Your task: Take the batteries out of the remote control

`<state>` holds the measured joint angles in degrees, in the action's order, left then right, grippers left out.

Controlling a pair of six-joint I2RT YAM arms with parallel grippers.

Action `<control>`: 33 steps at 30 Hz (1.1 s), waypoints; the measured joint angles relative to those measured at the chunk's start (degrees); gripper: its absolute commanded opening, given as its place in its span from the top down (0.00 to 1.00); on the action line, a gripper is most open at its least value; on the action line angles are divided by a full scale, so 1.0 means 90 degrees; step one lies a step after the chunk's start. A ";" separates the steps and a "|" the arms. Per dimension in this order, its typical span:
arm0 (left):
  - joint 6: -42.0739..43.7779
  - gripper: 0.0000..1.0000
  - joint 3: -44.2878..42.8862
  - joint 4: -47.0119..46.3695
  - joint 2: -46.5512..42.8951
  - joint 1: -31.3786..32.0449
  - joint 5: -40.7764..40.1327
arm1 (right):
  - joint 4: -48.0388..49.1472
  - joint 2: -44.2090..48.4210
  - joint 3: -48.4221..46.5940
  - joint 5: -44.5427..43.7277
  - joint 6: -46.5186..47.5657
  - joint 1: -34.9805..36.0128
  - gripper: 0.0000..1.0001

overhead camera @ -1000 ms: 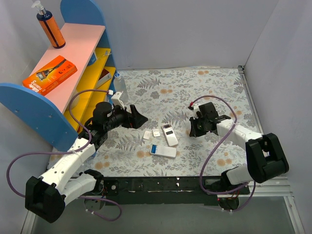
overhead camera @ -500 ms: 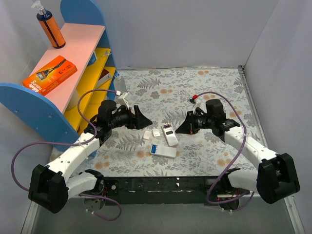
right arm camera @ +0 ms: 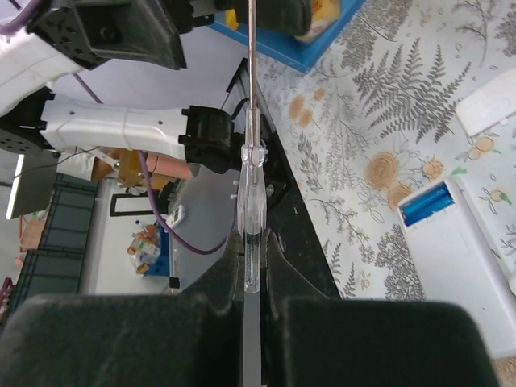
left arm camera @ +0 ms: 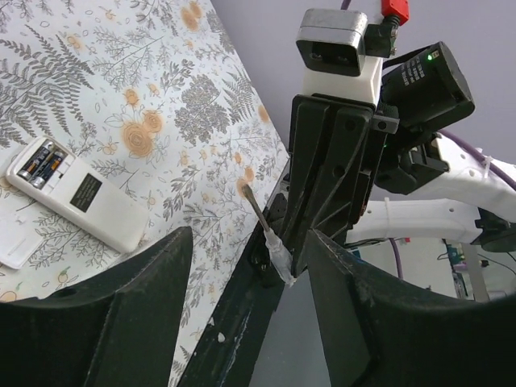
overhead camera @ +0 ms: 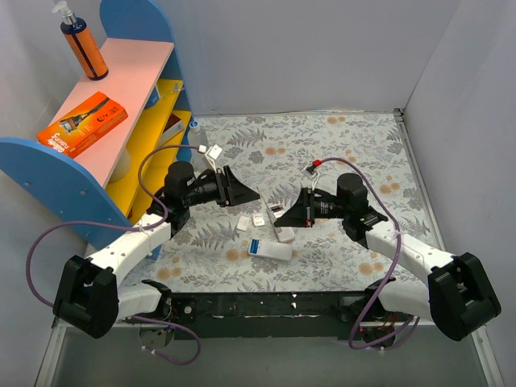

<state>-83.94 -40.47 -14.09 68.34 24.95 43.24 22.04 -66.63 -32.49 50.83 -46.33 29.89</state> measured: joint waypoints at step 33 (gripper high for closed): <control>-0.2288 1.00 0.0753 -0.2766 0.0491 0.0180 0.0578 | 0.3444 -0.0529 0.0828 0.0092 -0.2620 0.0481 0.71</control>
<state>-104.53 -33.69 -38.98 72.75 26.57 48.45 53.04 -71.40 -25.04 51.66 -69.91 34.22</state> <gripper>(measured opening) 0.029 0.058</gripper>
